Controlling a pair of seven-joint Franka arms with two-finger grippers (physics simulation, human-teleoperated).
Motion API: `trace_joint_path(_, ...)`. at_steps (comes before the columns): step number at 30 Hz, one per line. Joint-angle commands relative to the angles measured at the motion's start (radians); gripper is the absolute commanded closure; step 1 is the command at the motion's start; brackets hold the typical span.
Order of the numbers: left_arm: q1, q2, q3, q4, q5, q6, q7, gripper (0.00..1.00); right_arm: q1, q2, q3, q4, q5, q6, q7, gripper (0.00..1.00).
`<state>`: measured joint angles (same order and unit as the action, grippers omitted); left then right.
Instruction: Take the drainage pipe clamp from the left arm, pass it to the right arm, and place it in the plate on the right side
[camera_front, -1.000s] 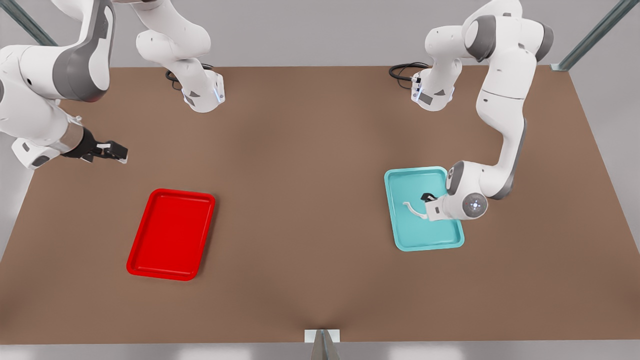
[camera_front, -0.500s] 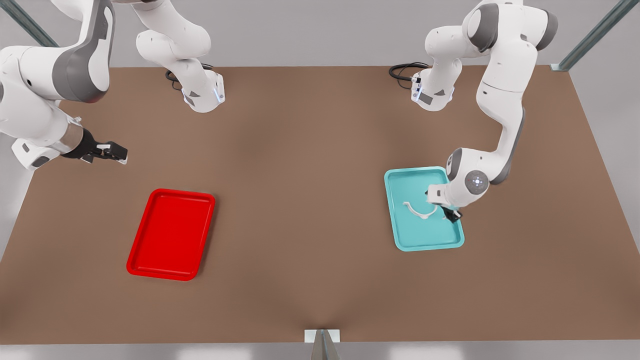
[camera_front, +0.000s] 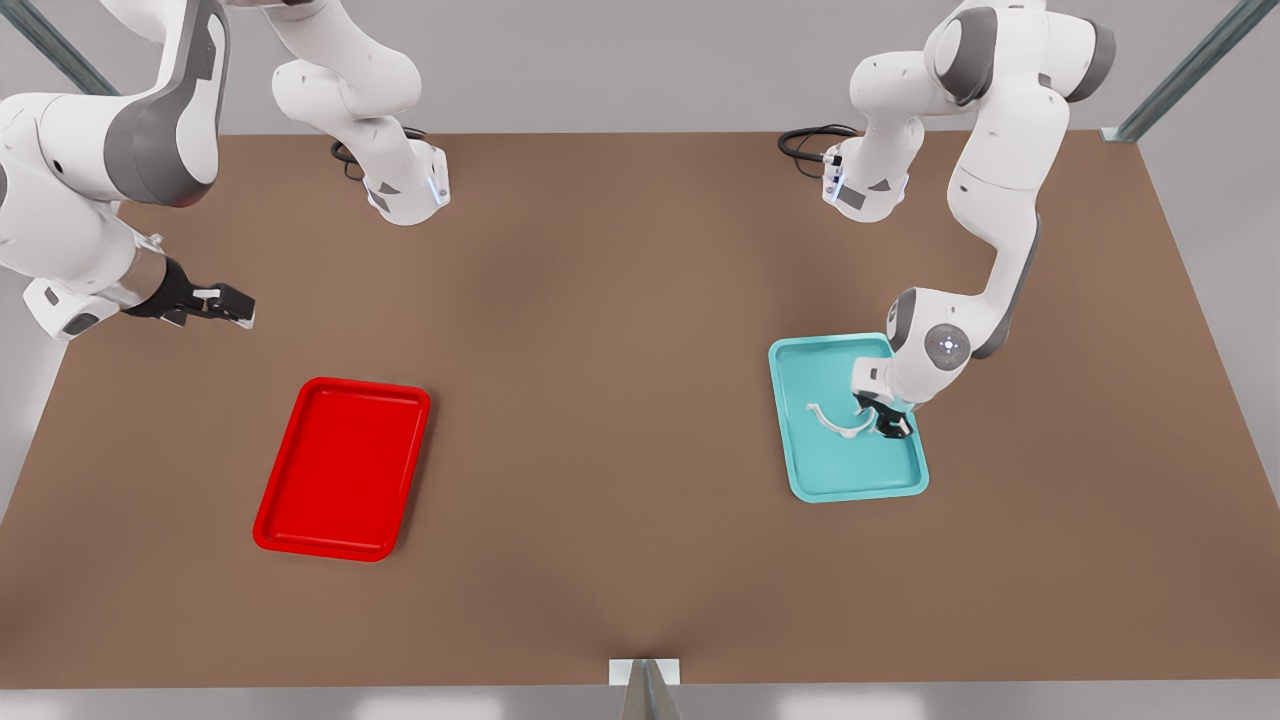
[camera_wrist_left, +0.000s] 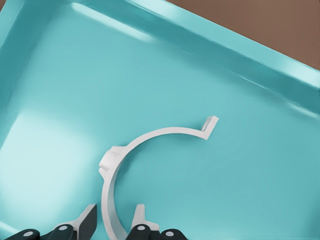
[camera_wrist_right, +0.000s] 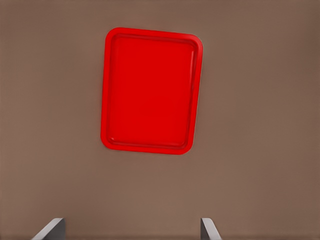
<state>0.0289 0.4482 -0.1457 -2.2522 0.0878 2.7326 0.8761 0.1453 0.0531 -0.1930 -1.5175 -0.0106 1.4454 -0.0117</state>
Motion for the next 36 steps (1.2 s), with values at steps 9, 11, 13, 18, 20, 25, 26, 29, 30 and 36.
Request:
trace_joint_path(9,0.003,0.004,0.0,0.003,0.0,-0.019,0.076,0.57,0.002,0.001,-0.002,0.0,0.0,-0.002,-0.001,0.0)
trace_joint_path(11,0.003,0.004,0.0,0.003,0.0,-0.021,0.076,0.68,0.002,0.001,-0.002,0.0,0.0,-0.002,-0.001,0.0)
trace_joint_path(13,0.005,0.009,0.0,0.005,0.0,-0.021,0.076,0.71,0.002,0.001,-0.002,0.0,0.0,-0.002,-0.001,0.0)
trace_joint_path(18,0.009,-0.014,0.001,0.028,-0.025,-0.106,0.075,0.79,0.002,0.002,-0.002,0.002,0.0,-0.002,-0.001,0.0)
trace_joint_path(20,0.008,-0.042,0.0,0.042,-0.039,-0.156,0.075,0.79,0.002,0.001,-0.002,0.002,0.0,-0.002,-0.001,0.0)
trace_joint_path(25,-0.13,-0.117,-0.005,0.167,-0.111,-0.321,-0.247,0.79,0.002,0.002,-0.002,0.0,0.003,-0.002,-0.001,0.0)
trace_joint_path(26,-0.159,-0.098,-0.025,0.2,-0.111,-0.323,-0.278,0.79,0.002,0.004,-0.002,0.0,0.003,-0.002,-0.004,0.0)
trace_joint_path(29,-0.328,-0.003,-0.057,0.408,-0.105,-0.43,-0.583,0.79,0.014,0.008,0.001,-0.009,0.006,-0.002,-0.007,0.0)
trace_joint_path(30,-0.382,0.036,-0.058,0.46,-0.105,-0.43,-0.686,0.79,0.025,0.014,0.001,-0.02,0.017,-0.002,-0.007,0.0)
trace_joint_path(36,-0.556,0.27,-0.058,0.872,-0.029,-0.614,-1.123,0.79,0.154,0.145,0.006,-0.007,0.136,0.019,-0.113,0.0)
